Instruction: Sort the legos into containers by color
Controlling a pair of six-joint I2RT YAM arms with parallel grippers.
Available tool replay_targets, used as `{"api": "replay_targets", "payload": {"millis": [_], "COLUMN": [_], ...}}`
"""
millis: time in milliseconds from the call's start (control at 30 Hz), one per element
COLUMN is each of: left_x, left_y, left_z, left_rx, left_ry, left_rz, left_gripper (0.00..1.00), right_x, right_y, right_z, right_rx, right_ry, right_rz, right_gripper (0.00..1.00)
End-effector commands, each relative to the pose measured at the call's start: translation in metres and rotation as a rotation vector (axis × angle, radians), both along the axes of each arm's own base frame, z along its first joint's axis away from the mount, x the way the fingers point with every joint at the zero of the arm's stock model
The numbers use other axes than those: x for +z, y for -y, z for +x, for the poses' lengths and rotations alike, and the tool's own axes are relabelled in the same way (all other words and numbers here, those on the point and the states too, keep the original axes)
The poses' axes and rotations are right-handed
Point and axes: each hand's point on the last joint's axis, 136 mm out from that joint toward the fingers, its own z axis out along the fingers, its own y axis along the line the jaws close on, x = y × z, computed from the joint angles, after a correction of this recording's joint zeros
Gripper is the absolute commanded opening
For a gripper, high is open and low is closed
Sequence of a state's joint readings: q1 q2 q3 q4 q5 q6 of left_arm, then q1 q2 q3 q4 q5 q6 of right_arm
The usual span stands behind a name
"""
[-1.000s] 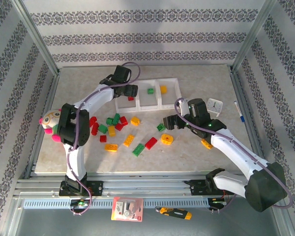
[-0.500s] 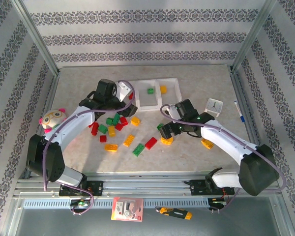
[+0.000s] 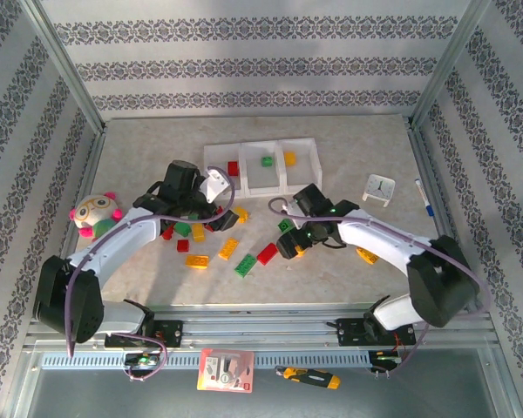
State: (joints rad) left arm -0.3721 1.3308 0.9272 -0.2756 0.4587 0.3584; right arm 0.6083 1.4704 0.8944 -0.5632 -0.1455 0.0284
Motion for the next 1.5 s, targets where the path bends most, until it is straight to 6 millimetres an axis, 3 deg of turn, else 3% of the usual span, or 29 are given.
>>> {"api": "replay_targets", "payload": {"millis": [0,133,367,567,700,900,1000,1167,1267,1467], "left_x": [0.009,0.008,0.004,0.003,0.003,0.0,-0.001,-0.002,-0.003,-0.005], "left_y": [0.008,0.005,-0.001,-0.001,0.0,0.0,0.001,0.003,0.002,0.001], "left_z": [-0.012,-0.019,-0.022,-0.02,-0.021,-0.021,-0.021,-0.02,-0.019,-0.022], "left_rx": [-0.077,-0.077,-0.061,-0.055,-0.053,-0.044,-0.035,-0.031,-0.022,-0.006], "left_ry": [0.05,0.058,0.068,0.067,0.064,0.053,0.047,0.044,0.043,0.019], "left_rz": [-0.028,-0.026,-0.008,-0.01,-0.015,-0.03,-0.049,-0.066,-0.063,-0.072], "left_gripper": [0.99,0.99,0.99,0.99,0.99,0.99,0.99,0.99,0.99,0.99], "right_x": [-0.008,-0.021,-0.034,-0.04,-0.036,-0.007,0.026,0.082,0.095,0.092], "right_y": [-0.001,0.001,0.005,0.007,0.008,0.012,0.011,0.008,0.007,0.012], "right_z": [-0.001,-0.003,-0.005,-0.003,0.0,0.015,0.041,0.115,0.162,0.24], "right_rx": [-0.017,-0.023,-0.073,-0.098,-0.105,-0.166,-0.226,-0.345,-0.386,-0.434], "right_ry": [-0.056,-0.105,-0.15,-0.174,-0.158,-0.084,0.019,0.215,0.277,0.348], "right_rz": [-0.056,-0.113,-0.145,-0.149,-0.151,-0.095,-0.004,0.197,0.243,0.195], "right_gripper": [0.98,0.95,0.73,0.61,0.47,0.42,0.42,0.42,0.41,0.41]}}
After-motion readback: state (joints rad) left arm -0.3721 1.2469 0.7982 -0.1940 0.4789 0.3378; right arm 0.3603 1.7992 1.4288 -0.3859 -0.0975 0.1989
